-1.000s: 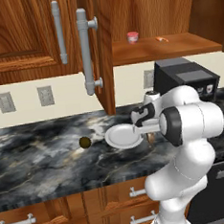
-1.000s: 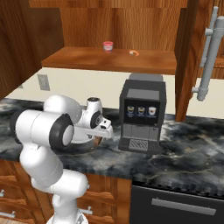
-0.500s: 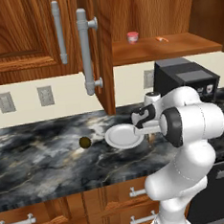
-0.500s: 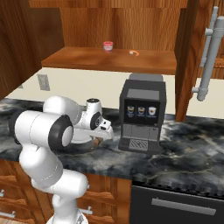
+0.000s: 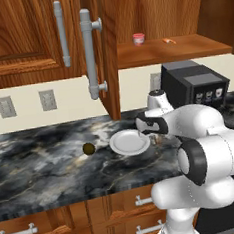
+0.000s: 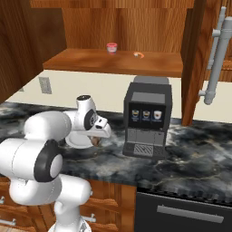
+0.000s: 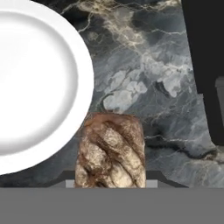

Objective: Pick the avocado and bread from the counter and place them on the plate. Then pick the jam from the cabinet and place it next to the plate. Lastly close the cabinet door.

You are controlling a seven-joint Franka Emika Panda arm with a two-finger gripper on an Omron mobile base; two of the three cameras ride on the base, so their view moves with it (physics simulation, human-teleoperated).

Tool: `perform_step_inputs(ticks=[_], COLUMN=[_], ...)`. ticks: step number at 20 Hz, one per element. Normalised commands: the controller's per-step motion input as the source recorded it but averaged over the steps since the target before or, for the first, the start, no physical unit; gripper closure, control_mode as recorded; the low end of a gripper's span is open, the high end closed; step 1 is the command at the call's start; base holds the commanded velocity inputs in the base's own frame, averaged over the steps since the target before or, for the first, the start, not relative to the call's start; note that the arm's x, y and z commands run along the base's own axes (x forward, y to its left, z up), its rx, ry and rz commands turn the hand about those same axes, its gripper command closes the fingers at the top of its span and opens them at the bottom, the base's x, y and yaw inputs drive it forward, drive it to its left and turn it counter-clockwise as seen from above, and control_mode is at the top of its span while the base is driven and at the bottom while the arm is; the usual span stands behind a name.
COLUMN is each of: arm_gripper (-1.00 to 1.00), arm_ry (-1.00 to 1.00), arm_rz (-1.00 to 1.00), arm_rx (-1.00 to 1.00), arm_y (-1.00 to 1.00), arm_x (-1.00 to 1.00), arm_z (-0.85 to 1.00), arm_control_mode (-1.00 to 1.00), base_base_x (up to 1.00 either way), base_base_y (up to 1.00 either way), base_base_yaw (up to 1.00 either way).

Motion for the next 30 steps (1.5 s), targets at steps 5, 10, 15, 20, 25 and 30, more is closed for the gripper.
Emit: perform_step_inputs(ticks=[5,10,15,20,25,30], arm_gripper=[1.0,1.0,1.0,1.0,1.0,1.0], arm_ry=[0.0,0.0,0.12,0.15,0.07,0.05], arm_rz=[0.02,0.01,0.0,0.0,0.0,0.0], arm_rx=[0.0,-0.02,0.0,0.0,-0.01,-0.01], arm_y=[0.43,0.14,0.0,0.05,0.24,0.13], arm_x=[0.01,0.24,0.51,0.36,0.21,0.17], arm_z=[0.24,-0.09,-0.34,-0.08,0.01,-0.2], arm_control_mode=[-1.0,-1.0,-1.0,-1.0,-1.0,-1.0], base_base_x=[0.0,0.0,0.0,0.0,0.0,0.0], base_base_y=[0.0,0.0,0.0,0.0,0.0,0.0], base_base_yaw=[0.0,0.0,0.0,0.0,0.0,0.0])
